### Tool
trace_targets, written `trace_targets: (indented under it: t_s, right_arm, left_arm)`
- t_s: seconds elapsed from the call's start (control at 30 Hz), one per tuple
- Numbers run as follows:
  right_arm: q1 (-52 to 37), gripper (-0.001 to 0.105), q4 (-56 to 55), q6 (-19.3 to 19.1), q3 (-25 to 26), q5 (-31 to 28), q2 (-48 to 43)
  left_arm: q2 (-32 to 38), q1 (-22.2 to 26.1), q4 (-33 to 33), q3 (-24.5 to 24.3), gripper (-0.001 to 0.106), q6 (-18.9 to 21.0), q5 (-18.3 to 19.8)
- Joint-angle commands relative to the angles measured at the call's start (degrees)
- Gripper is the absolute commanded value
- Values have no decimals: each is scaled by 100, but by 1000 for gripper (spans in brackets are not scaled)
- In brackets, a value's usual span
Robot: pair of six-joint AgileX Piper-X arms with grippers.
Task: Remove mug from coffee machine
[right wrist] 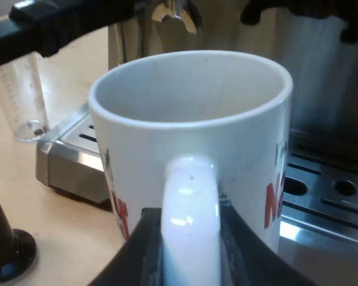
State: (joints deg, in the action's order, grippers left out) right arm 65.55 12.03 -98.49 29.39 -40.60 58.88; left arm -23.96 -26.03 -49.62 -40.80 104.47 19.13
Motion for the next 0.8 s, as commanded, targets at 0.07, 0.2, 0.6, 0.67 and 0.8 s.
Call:
trace_targets:
  t_s: [0.07,0.2,0.6,0.67,0.8]
  right_arm:
    - [3,0,-314,321,54,-662,-381]
    - [-3,0,-762,502,25,-1366,-619]
    - [-3,0,-970,1177,-415,-2065,-764]
    - [-77,0,-970,1177,-421,-2068,-764]
    - [-483,0,-970,1177,-421,-1953,-764]
  left_arm:
    - [-2,-23,18,-19,79,-127,205]
    - [-2,-23,18,-19,79,-284,296]
    - [-2,-23,18,-19,79,-296,643]
    - [-2,-23,18,-19,79,-296,642]
    - [-2,-37,18,-19,79,-296,642]
